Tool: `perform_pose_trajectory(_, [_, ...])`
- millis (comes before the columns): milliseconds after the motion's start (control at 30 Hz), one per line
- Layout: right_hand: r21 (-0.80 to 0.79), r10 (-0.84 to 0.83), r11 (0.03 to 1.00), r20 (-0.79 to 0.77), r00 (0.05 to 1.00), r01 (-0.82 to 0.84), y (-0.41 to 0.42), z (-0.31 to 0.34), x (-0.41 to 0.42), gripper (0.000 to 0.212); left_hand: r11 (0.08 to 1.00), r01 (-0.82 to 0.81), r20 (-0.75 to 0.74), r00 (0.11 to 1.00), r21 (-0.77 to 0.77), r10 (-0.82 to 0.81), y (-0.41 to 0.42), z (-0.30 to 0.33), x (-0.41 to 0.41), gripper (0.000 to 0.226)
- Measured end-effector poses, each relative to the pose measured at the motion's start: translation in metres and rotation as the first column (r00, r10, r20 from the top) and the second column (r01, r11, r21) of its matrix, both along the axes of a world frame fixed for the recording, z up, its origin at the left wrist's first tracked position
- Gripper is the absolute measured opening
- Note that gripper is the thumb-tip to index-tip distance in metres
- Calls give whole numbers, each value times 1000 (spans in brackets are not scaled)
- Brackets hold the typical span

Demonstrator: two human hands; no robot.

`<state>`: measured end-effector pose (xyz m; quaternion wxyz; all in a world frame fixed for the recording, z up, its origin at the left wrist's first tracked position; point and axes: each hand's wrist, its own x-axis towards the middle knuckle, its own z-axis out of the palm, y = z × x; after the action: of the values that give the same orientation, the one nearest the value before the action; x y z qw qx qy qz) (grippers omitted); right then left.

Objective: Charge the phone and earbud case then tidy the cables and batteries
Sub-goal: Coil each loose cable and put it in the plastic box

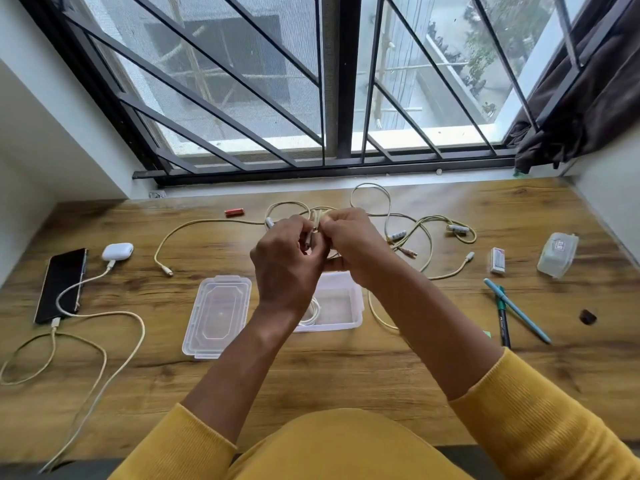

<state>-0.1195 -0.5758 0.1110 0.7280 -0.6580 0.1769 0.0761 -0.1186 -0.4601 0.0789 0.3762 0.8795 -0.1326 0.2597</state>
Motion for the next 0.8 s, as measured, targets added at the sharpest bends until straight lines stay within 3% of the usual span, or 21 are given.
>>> perform_pose_trajectory(100, [49,158,986,-8,987,-157,-7,6,1,27,997,-28,17,1000,66,27,8,2,10,8])
perform_pose_trajectory(200, [-286,76,956,57,996,-56,-13,-3,7,20,997,-51,19,999,50,50,13,7,15,5])
perform_pose_trajectory(267, [-550,-19,826,185,983,120,-17,-7,8,19,999,-29,-3,1000,26,29,18,9,18,7])
perform_pose_trajectory(333, [-626,-40,742,315,948,240,-23,-7,7,19,1000,22,-72,997,-19,-23,28,10,22,11])
perform_pose_trajectory(400, [-621,28,758,338,941,201,-30,-5,6,16,995,85,-162,983,-52,-92,39,11,28,14])
perform_pose_trajectory(500, [-468,223,880,256,941,-81,-39,-3,6,29,967,221,-280,927,-130,-250,53,12,34,17])
perform_pose_trajectory(600, [-363,411,876,221,884,-317,-41,-6,4,38,923,306,-327,869,-234,-371,61,10,40,16])
perform_pose_trajectory(800, [-237,419,902,276,865,-361,-30,-16,2,33,860,286,-353,822,-424,-447,62,4,41,18])
